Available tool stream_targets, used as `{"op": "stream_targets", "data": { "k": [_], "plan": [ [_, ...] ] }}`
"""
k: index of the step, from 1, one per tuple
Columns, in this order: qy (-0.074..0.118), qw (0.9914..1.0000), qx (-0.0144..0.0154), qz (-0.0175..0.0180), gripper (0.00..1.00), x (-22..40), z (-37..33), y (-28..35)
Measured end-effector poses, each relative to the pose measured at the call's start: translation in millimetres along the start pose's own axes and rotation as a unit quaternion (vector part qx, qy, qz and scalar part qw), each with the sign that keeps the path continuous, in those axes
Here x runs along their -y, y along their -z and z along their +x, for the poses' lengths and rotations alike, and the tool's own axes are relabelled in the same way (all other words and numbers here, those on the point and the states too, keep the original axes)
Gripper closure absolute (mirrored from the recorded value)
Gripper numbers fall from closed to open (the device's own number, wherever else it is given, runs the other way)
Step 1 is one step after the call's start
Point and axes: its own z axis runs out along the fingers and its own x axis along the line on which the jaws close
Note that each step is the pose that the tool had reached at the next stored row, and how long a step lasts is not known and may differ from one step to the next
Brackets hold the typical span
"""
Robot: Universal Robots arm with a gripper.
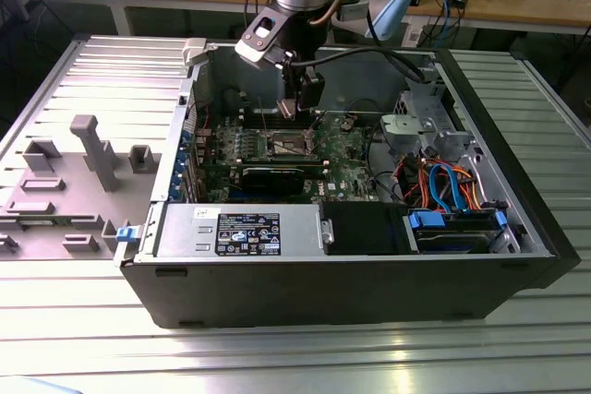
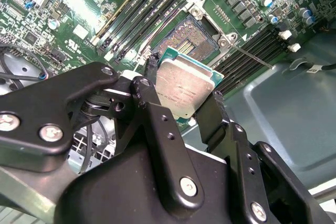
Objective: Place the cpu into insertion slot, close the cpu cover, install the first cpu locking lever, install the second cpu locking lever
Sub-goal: 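Place the cpu into insertion slot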
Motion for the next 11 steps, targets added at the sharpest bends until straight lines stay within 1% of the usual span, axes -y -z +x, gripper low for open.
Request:
{"op": "stream_targets", "data": {
  "k": [11],
  "plan": [
    [-0.004,0.99999,0.0002,-0.0001,0.45,0.0,0.0,-0.1]
  ]
}}
